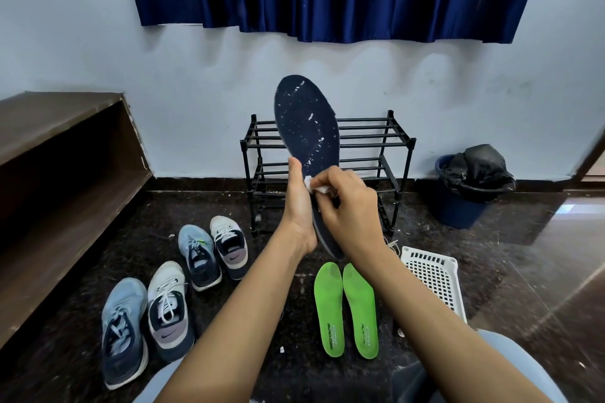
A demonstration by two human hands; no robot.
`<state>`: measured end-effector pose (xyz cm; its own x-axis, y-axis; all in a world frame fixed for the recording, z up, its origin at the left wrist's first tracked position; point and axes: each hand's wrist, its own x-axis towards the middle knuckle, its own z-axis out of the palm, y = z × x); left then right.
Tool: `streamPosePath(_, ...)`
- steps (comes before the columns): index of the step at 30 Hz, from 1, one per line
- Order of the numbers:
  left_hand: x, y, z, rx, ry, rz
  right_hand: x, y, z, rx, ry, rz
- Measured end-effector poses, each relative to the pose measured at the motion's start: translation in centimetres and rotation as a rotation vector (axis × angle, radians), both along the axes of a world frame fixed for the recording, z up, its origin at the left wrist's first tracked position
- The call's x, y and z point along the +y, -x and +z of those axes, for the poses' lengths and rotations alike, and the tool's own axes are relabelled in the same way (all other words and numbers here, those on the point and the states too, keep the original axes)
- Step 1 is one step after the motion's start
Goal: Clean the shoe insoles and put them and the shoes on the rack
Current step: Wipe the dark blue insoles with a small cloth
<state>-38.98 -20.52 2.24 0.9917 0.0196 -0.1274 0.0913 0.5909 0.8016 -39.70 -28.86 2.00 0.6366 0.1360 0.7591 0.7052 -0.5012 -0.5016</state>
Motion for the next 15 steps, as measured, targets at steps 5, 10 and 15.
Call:
streamPosePath(5, 0.7, -0.6, 0.1, 0.008, -0.059, -0.043, 0.1, 0.2, -0.1, 0.018, 0.024, 0.034)
streamPosePath(10, 2.0, -0.6, 0.6, 0.014, -0.036, -0.051, 0.7, 0.9, -0.9, 0.013, 0.054, 0.081)
streamPosePath(15, 1.1, -0.1, 0.1, 0.038, -0.029, -0.025, 0.5, 0.4, -0.5, 0.006, 0.034, 0.044)
